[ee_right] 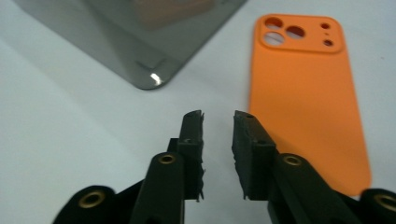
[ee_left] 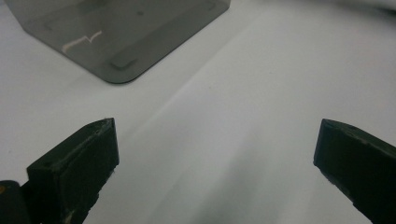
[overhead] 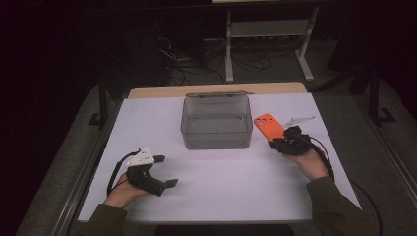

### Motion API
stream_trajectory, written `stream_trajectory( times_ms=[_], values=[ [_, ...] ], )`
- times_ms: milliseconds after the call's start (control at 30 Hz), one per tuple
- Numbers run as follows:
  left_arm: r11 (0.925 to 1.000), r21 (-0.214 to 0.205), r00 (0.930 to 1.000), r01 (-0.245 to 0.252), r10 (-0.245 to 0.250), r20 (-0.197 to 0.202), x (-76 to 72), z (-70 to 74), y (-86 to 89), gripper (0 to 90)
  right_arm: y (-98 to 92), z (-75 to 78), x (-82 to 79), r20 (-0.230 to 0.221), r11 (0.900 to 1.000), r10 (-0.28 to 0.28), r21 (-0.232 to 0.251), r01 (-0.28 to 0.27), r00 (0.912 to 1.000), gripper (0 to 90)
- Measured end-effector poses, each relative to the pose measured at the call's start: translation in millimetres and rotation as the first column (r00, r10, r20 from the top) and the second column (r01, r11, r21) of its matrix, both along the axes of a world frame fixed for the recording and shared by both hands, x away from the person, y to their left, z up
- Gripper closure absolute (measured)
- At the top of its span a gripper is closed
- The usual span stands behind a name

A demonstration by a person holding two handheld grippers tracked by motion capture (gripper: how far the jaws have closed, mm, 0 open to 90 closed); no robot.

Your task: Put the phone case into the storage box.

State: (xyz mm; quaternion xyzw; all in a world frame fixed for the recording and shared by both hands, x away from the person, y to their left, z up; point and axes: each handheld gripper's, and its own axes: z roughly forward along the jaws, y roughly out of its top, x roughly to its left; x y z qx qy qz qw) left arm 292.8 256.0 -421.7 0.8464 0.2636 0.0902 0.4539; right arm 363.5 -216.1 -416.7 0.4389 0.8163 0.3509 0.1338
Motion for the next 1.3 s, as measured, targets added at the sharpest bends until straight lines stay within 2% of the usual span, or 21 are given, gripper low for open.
stream_trajectory(
  times_ms=[67,133,300,500,667,767,833,967,1100,1300],
  values=[
    [1.0000,-0.002,1.0000,-0.001,0.001,0.002,-0.2,0.0,-0.2,0.0,2.5,2.1,-3.7,0.022,1.0000,0.007,0.005,-0.007,0.9997,61.8],
    [1.0000,-0.003,1.0000,-0.002,0.002,0.003,-0.1,0.1,0.0,0.0,4.6,3.7,-6.7,0.020,0.9996,0.009,0.025,-0.009,0.9998,53.3],
    [1.0000,-0.002,1.0000,-0.006,0.006,0.005,-0.1,0.2,0.6,0.0,10.5,6.5,-15.7,0.051,0.9992,0.011,0.037,-0.013,0.9986,35.8],
    [0.9999,-0.008,0.9999,-0.012,0.012,0.004,-1.1,0.3,1.1,0.0,17.8,3.4,-28.4,0.085,0.9992,0.023,0.031,-0.026,0.9961,17.5],
    [0.9999,-0.010,0.9999,-0.012,0.012,0.008,-2.0,0.0,1.2,0.0,22.3,1.5,-39.8,0.109,0.9975,0.043,0.050,-0.048,0.9931,11.6],
    [0.9999,-0.010,0.9999,-0.013,0.013,0.010,-2.5,-0.4,0.9,0.0,23.8,0.3,-46.6,0.139,0.9959,0.054,0.064,-0.064,0.9888,5.4],
    [0.9998,-0.009,0.9998,-0.015,0.015,0.011,-2.8,-0.7,0.9,0.0,24.8,-0.8,-50.1,0.140,0.9946,0.063,0.073,-0.074,0.9882,1.8],
    [0.9999,-0.007,0.9998,-0.015,0.015,0.012,-3.4,-1.0,1.1,0.0,27.0,-3.5,-57.7,0.145,0.9929,0.073,0.084,-0.085,0.9868,0.4],
    [0.9998,-0.013,0.9998,-0.016,0.016,0.015,-4.1,-1.3,1.3,0.0,28.2,-7.0,-65.7,0.170,0.9910,0.083,0.090,-0.099,0.9819,0.0],
    [0.9995,-0.021,0.9996,-0.024,0.024,0.015,-5.2,-2.2,2.9,0.0,26.0,-13.1,-74.1,0.175,0.9881,0.096,0.102,-0.115,0.9798,0.0]
  ],
)
